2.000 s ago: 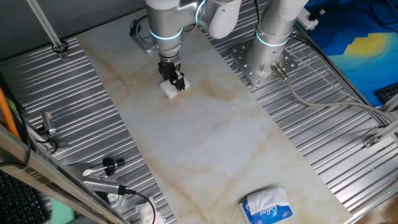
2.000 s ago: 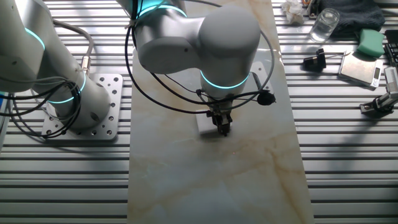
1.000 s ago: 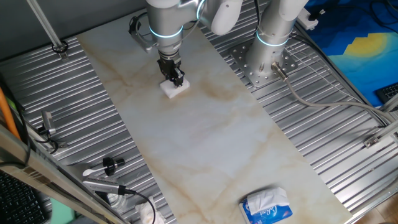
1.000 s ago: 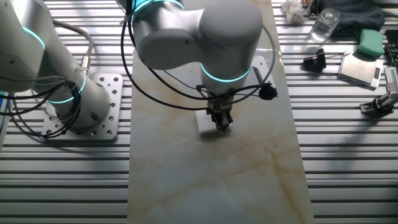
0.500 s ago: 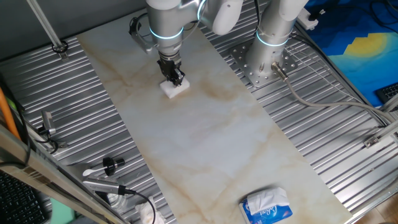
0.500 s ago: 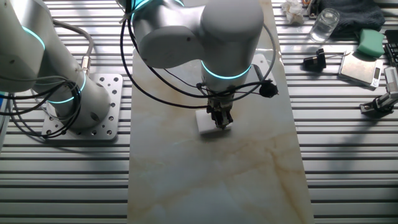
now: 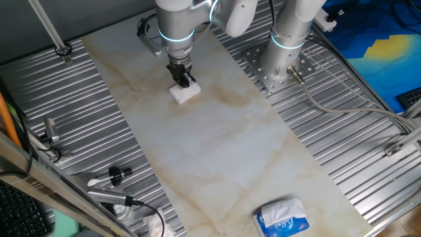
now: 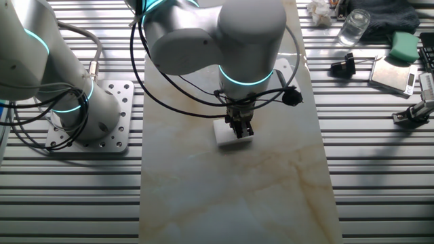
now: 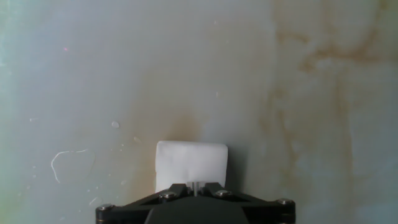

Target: Clean the tabletop with a sponge

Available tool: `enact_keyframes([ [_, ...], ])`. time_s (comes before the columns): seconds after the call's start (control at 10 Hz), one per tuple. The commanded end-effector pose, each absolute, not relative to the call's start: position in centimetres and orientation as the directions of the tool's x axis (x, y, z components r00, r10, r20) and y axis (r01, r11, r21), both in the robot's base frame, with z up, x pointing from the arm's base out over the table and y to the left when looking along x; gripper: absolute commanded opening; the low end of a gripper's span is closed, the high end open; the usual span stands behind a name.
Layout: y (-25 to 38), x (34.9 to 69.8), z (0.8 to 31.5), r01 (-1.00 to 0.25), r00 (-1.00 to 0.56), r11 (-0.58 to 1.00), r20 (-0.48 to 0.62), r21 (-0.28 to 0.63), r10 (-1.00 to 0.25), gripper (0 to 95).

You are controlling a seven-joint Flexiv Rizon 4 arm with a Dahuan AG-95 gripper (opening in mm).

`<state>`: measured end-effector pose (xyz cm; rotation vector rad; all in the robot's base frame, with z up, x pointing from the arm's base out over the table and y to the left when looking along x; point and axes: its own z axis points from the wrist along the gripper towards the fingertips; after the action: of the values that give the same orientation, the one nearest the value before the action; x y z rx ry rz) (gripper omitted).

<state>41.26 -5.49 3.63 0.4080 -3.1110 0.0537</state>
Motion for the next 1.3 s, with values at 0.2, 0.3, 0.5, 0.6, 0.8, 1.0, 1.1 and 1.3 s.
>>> enact_keyframes([
  [0.2,-5.54,41.28,3.22,-0.249,-0.968,0.968,0.003,-0.028,-0.249,0.0],
  [0.3,-5.54,41.28,3.18,-0.248,-0.969,0.968,0.004,-0.028,-0.248,0.0],
  [0.5,-5.55,41.27,3.11,-0.246,-0.969,0.969,0.003,-0.027,-0.246,0.0],
  [0.6,-5.56,41.27,2.88,-0.246,-0.969,0.969,0.002,-0.026,-0.246,0.0],
  [0.8,-5.57,41.27,2.67,-0.245,-0.969,0.969,-0.002,-0.025,-0.245,0.0],
  [1.0,-5.58,41.28,2.64,-0.255,-0.967,0.967,-0.003,-0.026,-0.255,0.0],
  [1.1,-5.58,41.31,2.64,-0.262,-0.965,0.965,-0.005,-0.027,-0.262,0.0],
  [1.3,-5.59,41.37,2.65,-0.267,-0.963,0.963,-0.006,-0.029,-0.268,0.0],
])
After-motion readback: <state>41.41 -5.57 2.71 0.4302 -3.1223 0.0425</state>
